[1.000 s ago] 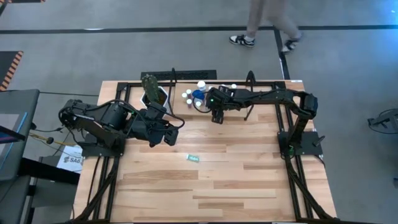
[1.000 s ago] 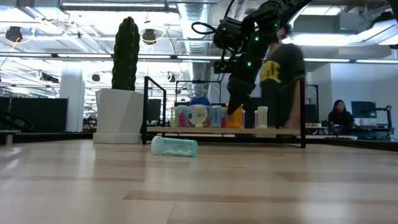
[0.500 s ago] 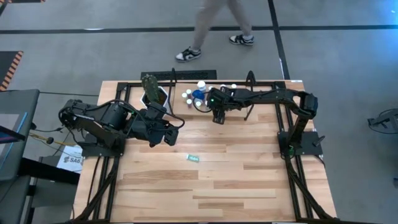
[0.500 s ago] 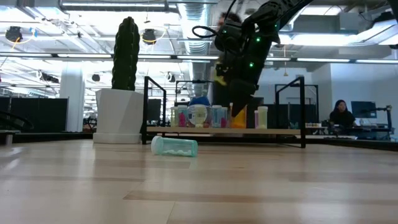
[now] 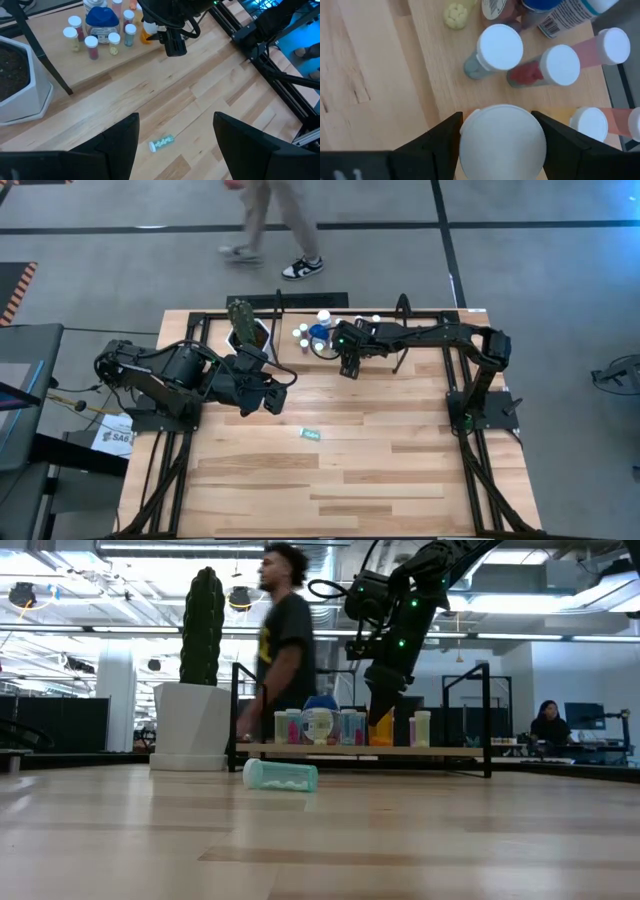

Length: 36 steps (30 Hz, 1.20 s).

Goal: Pick and place medicine bottles onto shelf by color
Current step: Put the large orange pill bottle on the shelf

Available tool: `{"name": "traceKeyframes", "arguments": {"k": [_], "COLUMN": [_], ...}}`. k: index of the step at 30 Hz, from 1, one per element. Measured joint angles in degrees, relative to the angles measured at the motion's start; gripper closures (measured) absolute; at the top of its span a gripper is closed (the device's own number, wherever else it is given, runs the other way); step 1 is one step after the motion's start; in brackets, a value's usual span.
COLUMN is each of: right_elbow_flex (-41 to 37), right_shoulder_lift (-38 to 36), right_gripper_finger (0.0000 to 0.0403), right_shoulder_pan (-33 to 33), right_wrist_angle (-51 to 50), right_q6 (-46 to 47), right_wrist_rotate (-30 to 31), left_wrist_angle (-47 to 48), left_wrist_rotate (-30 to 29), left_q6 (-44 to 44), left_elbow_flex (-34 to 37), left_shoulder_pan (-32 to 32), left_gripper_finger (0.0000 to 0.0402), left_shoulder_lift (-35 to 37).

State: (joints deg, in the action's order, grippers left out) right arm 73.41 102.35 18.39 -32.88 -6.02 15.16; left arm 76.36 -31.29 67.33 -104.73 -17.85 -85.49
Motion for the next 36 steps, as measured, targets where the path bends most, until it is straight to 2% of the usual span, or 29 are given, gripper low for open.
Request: {"name": "traceKeyframes", "arguments": {"k": [12, 18, 25, 31, 36], "right_elbow_flex": [0.00, 0.02, 0.02, 0.02, 0.02], "right_shoulder_lift": [0.00, 0.00, 0.00, 0.00, 0.02], "right_gripper_finger": [0.0147, 0.0148, 0.0145, 0.0110, 0.0072], "right_shoulder_pan": [-0.04, -0.30, -0.69, 1.27, 2.14], "right_wrist_angle": [0.83, 1.70, 0.56, -0.46, -0.27], "right_q6": [-0.15, -6.95, -6.23, -3.10, -2.87], "right_wrist_rotate": [-0.95, -1.72, -2.06, -5.09, -4.97], "left_wrist_angle": [0.00, 0.00, -0.27, -1.01, -0.98], "left_wrist_rotate": [0.00, 0.01, 0.00, -0.36, -0.55], "left_q6": [-0.04, 0.59, 1.38, 1.99, 2.34], "left_elbow_flex": [0.00, 0.00, 0.02, 0.00, 0.00], "left_shoulder_pan": [-0.02, 0.00, -0.02, -0.02, 0.00], "left_gripper_finger": [0.0162, 0.0162, 0.0162, 0.0162, 0.0162], "left_shoulder_lift": [0.00, 0.00, 0.00, 0.00, 0.00]}}
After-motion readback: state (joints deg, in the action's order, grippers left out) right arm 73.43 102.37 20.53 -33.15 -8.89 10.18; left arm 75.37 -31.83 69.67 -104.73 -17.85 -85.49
